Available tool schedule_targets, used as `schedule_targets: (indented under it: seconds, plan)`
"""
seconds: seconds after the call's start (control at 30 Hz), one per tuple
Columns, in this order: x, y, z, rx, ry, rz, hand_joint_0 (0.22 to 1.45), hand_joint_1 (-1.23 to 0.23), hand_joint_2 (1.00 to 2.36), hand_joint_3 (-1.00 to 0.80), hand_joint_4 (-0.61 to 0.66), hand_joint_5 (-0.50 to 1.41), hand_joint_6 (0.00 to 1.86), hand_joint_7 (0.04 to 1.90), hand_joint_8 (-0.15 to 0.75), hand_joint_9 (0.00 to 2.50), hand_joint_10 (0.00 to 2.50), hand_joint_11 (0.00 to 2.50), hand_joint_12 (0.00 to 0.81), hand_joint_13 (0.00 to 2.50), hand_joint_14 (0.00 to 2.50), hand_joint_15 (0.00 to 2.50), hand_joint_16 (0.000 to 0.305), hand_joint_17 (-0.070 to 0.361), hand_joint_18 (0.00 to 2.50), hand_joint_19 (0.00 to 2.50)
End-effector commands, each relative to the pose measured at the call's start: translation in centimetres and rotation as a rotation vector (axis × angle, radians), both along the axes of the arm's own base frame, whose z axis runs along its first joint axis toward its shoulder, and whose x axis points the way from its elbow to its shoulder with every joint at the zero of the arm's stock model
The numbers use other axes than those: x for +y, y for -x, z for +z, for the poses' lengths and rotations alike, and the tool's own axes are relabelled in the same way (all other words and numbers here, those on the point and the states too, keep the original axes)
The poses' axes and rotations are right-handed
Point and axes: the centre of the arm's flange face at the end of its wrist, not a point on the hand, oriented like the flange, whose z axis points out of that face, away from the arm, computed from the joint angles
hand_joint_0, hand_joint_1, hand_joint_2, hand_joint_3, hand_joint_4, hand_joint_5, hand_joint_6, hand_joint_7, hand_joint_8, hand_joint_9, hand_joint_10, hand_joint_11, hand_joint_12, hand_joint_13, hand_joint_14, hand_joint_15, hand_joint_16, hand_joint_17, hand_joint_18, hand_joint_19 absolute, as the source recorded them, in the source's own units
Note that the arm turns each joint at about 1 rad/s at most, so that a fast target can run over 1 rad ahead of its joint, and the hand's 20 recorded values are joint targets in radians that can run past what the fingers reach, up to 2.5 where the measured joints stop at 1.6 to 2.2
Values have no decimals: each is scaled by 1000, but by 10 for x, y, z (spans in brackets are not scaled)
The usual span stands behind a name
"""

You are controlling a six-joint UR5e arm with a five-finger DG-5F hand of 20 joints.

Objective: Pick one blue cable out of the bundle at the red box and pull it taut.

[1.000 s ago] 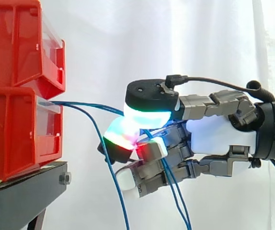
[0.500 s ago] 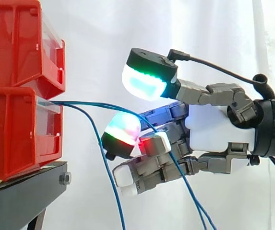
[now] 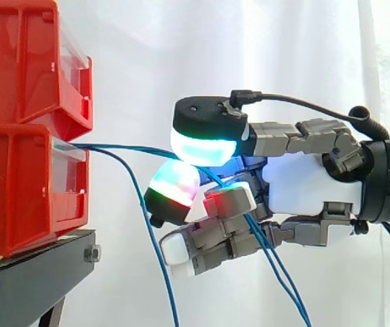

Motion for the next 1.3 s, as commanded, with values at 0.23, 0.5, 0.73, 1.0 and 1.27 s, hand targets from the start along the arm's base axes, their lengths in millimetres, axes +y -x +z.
schedule_targets:
  seconds: [0.23,0.5,0.73,1.0,1.27]
  plan:
    - [0,-1,2,-5,2,0,614,-858,1027,-49,305,-15,501,1459,345,1256,23,1177,390,682,16,423,55,123,620,398]
    - [2,-1,2,-3,2,2,597,-1000,1017,-289,270,-48,541,1455,325,1157,23,1232,387,591,15,402,55,125,542,373]
    - [2,-1,2,-3,2,2,537,-622,1001,-500,257,-27,539,1421,346,1271,22,1228,396,637,15,409,56,126,560,428]
    - [0,-1,2,-3,2,0,627,-550,1016,-291,375,-9,501,1462,328,1296,22,1119,382,650,16,409,52,118,561,459]
    - [2,-1,3,-5,2,2,612,-717,1022,-131,333,4,500,1538,355,1296,21,1169,391,673,15,407,54,121,612,436]
